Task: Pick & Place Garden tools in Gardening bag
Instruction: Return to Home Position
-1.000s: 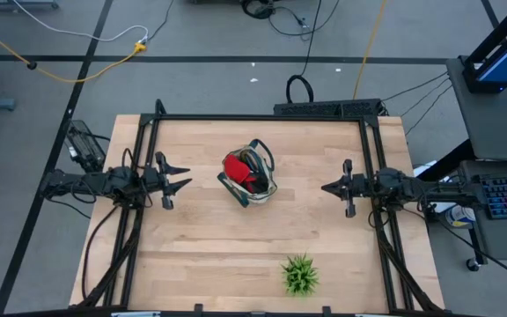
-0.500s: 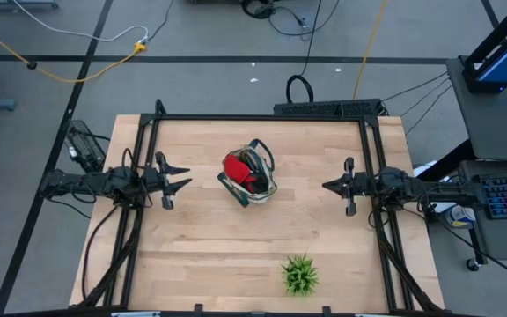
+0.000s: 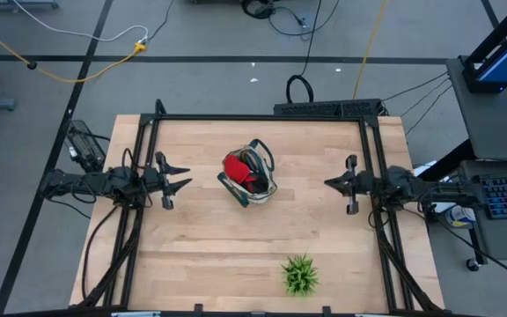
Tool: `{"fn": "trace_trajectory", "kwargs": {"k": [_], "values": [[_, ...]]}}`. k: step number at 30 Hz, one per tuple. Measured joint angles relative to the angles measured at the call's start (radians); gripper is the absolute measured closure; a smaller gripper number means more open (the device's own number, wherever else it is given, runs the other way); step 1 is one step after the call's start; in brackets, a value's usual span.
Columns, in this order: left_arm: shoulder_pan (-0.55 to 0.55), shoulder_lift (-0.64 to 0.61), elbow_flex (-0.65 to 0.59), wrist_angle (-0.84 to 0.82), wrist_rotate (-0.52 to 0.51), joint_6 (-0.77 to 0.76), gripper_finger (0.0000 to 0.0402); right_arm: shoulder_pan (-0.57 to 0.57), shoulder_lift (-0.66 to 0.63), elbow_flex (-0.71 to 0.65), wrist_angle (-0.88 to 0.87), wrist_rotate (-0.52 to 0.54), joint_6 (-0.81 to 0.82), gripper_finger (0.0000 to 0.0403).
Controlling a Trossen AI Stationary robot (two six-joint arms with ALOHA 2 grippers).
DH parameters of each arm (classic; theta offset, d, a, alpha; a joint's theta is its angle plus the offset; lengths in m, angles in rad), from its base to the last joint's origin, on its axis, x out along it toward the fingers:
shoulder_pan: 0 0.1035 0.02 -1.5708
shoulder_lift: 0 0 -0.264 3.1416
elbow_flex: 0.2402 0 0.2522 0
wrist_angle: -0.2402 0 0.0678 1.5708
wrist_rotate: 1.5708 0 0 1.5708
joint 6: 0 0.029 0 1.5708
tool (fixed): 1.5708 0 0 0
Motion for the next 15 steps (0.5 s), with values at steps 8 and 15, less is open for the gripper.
{"fn": "trace_trajectory", "kwargs": {"k": [8,15], "values": [[0.0,0.0,0.0,0.0,0.0,0.0,0.025,0.0,-0.022,-0.025,0.098,-0.076,-0.022,0.0399],[0.0,0.0,0.0,0.0,0.0,0.0,0.025,0.0,-0.035,-0.025,-0.051,-0.132,-0.038,0.0399]]}}
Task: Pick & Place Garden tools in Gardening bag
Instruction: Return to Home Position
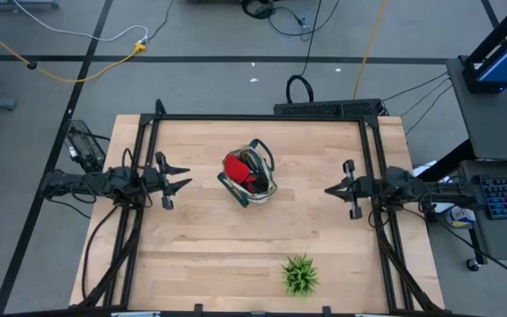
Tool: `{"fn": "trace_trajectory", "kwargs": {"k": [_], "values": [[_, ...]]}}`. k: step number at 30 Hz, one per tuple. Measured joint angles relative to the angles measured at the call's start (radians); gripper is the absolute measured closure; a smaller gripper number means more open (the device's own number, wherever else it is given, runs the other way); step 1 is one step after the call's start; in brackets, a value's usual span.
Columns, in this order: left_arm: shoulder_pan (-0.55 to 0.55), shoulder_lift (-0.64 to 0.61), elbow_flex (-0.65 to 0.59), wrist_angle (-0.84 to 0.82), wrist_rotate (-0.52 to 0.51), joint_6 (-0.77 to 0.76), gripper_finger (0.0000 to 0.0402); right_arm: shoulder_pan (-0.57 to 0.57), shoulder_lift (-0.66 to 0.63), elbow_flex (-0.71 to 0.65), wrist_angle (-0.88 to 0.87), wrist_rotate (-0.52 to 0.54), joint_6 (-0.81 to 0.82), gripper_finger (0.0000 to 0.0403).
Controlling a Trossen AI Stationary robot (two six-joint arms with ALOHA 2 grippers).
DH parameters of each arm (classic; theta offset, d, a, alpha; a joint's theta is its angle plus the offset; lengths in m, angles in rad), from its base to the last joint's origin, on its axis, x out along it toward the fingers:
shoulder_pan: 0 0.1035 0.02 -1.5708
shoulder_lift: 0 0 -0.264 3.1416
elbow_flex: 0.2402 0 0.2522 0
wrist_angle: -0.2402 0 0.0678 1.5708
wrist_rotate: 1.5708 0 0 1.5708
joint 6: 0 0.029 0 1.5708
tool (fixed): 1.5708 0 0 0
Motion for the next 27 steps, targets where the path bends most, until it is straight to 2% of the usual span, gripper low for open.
{"fn": "trace_trajectory", "kwargs": {"k": [8,27], "values": [[0.0,0.0,0.0,0.0,0.0,0.0,0.025,0.0,-0.051,0.0,-0.061,0.006,0.025,0.0399],[0.0,0.0,0.0,0.0,0.0,0.0,0.025,0.0,-0.052,0.0,-0.068,0.002,0.068,0.0399]]}}
